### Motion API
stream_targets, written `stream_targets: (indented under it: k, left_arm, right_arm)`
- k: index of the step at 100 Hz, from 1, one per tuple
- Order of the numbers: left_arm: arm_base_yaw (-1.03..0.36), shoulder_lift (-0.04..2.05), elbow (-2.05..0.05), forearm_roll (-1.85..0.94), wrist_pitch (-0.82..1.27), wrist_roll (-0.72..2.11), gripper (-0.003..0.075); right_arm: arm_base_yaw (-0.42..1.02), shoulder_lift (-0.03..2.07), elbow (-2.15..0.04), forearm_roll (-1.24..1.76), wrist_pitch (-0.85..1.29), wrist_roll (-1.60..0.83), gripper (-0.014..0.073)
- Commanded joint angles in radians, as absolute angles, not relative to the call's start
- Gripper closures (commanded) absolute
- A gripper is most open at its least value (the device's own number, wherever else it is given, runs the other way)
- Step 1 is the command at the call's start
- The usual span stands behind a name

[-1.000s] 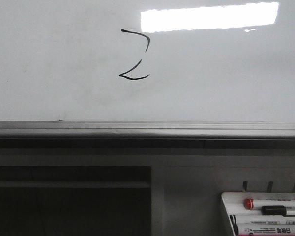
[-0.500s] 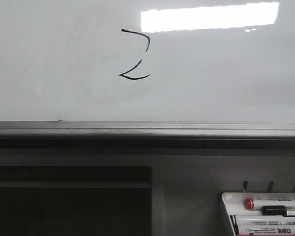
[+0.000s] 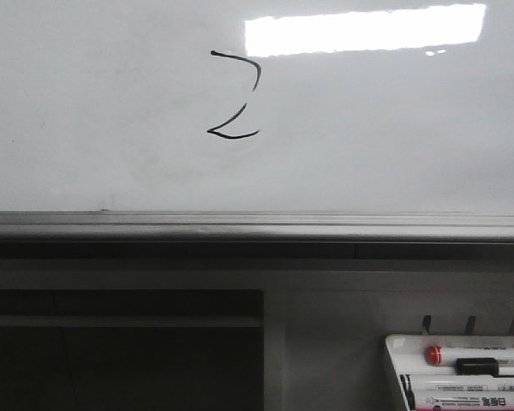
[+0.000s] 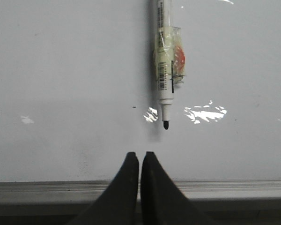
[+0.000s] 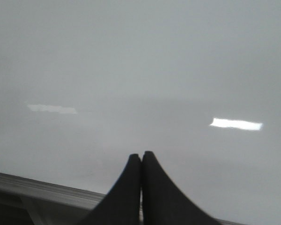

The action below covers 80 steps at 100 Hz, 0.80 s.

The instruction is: Write number 2 on whiteboard

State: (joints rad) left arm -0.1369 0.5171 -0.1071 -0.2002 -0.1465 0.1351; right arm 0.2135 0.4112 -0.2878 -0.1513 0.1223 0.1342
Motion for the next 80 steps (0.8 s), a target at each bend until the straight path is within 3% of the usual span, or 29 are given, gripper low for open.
stream_targets:
  k: [1, 18, 36, 80]
  left_arm:
    - [-0.145, 0.406, -0.092, -0.206, -0.235, 0.128, 0.074]
    - [-0.141, 0.17, 0.015, -0.202, -0.296, 0.137, 0.074]
    - [-0.115, -0.039, 0.012, -0.158, -0.093, 0.196, 0.074]
    - [-0.041, -0.031, 0.012, -0.228, -0.043, 0.196, 0.074]
  right_arm:
    - [0.206, 0.413, -0.314, -0.161, 0.041, 0.136, 0.0666]
    - [0.206, 0.413, -0.314, -0.161, 0.041, 0.136, 0.0666]
    - [0.206, 0.413, -0.314, -0.161, 0.041, 0.136, 0.0666]
    - [0.206, 0.417, -0.314, -0.161, 0.041, 0.136, 0.0666]
